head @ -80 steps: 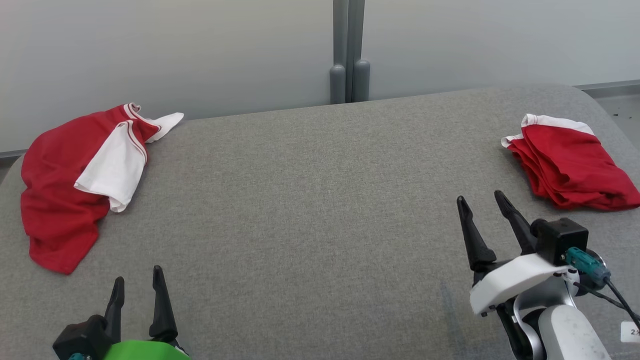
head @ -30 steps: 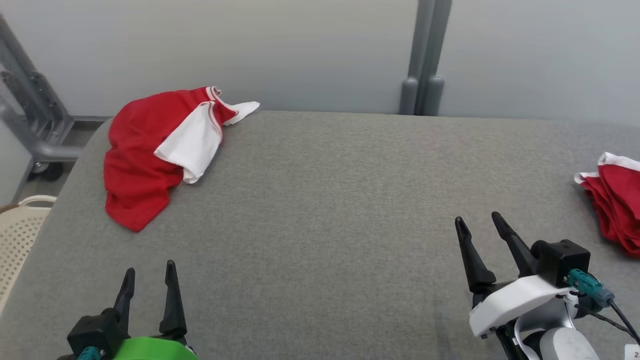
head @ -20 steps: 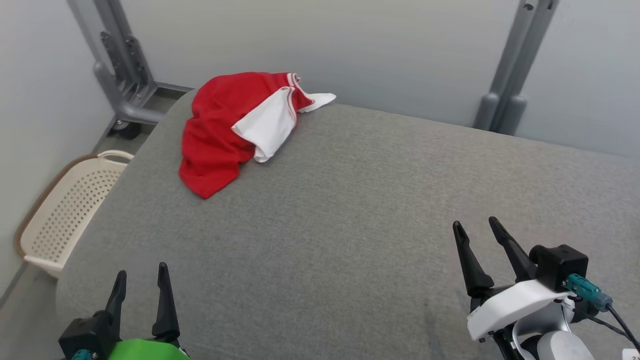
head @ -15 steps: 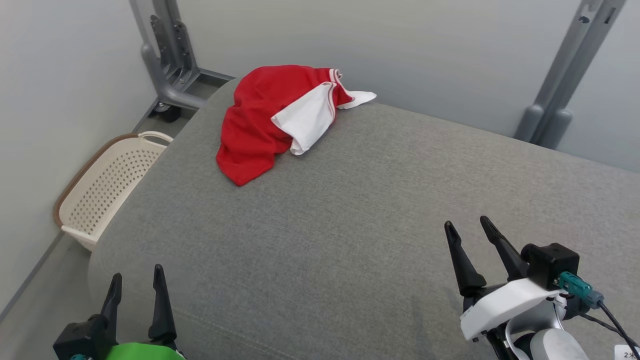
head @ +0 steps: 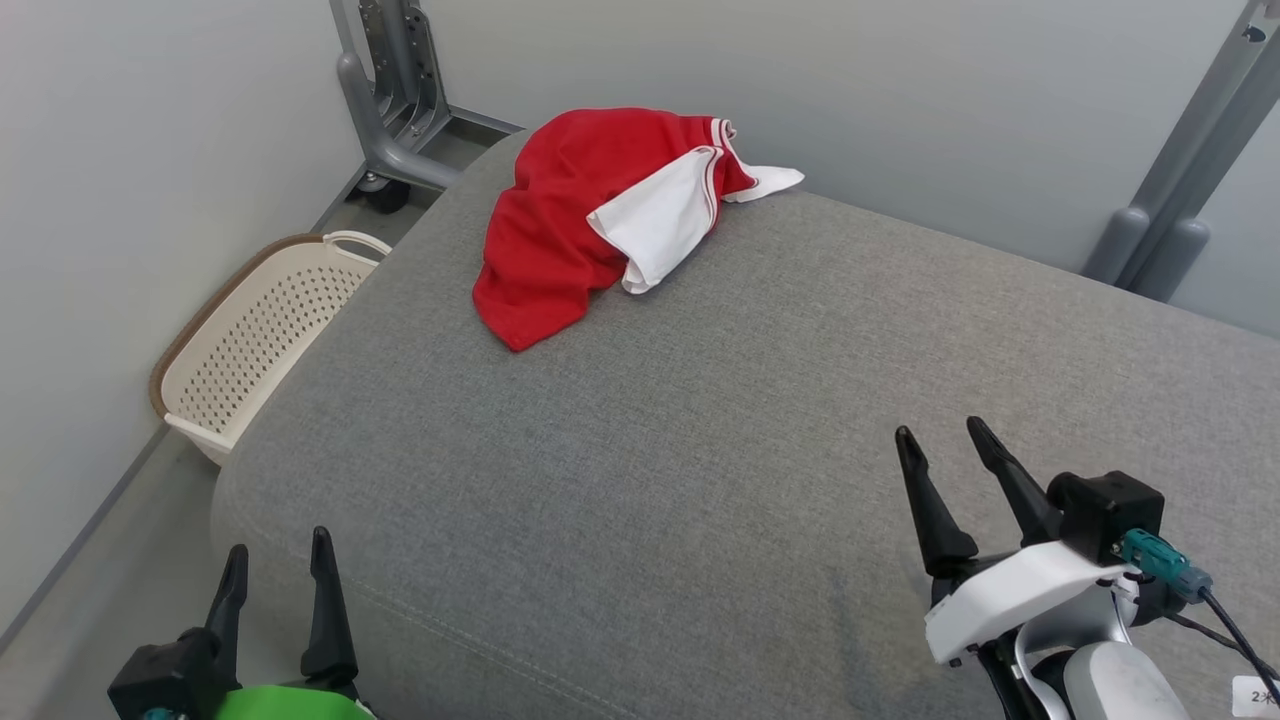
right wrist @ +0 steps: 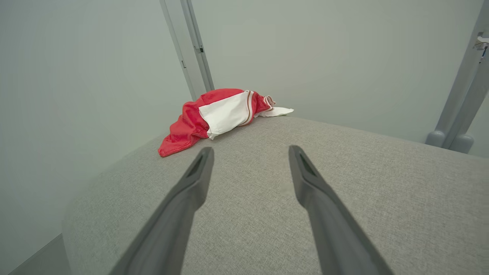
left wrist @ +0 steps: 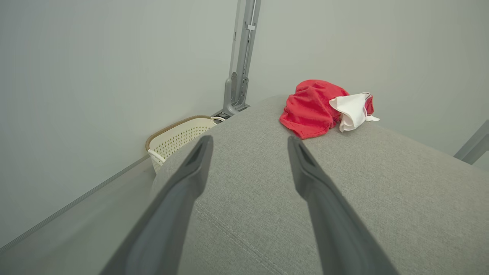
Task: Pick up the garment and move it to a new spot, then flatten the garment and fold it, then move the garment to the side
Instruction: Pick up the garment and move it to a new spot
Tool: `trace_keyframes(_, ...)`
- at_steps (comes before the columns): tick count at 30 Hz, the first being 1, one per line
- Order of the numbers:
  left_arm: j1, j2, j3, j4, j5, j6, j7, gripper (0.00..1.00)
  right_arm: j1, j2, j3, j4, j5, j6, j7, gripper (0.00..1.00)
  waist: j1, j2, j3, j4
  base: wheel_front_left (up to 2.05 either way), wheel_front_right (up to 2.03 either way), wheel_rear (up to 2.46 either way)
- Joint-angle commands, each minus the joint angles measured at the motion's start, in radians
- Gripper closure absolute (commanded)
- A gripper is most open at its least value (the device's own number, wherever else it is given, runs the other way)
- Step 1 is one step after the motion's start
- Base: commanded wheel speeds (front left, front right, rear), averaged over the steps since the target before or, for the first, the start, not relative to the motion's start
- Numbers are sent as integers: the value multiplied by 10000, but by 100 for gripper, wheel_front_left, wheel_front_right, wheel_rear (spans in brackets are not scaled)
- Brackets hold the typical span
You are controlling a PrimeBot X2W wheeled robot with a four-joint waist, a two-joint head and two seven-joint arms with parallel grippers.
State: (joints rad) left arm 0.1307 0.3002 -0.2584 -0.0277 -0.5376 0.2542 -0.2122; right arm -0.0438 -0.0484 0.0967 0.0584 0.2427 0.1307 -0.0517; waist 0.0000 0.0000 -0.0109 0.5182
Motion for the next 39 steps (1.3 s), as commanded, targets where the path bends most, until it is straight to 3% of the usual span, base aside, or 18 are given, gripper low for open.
trace_keyframes(1,-209,80,-26,-39,-25,-57,66,0,126,-40,-101,-44,-72,0,-52,0,0,0,9,-16,0,0,0)
trace_keyframes(11,-1824,370,-10,-10,-138,-590,436,0,-188,-40,-495,-566,-443,0,162,0,0,0,642,-389,0,0,0)
trace_keyframes(19,-4045,729,185,688,-331,-1161,858,0,-1133,-43,-614,-1296,-1034,0,517,0,0,0,2062,-1203,0,0,0)
trace_keyframes(31,-7786,1414,230,2919,-333,-2163,1588,0,-2901,-57,-575,-2124,-1796,0,924,0,0,0,4348,-2683,0,0,0)
trace_keyframes(36,-9253,1973,280,3959,-575,-2781,2412,0,-3293,-127,-525,-2352,-1905,0,991,0,0,0,4988,-3304,0,0,0)
trace_keyframes(39,-10033,2017,645,4638,-1160,-3072,2764,0,-3449,-182,-587,-2499,-1957,0,1029,0,0,0,5377,-3610,0,0,0)
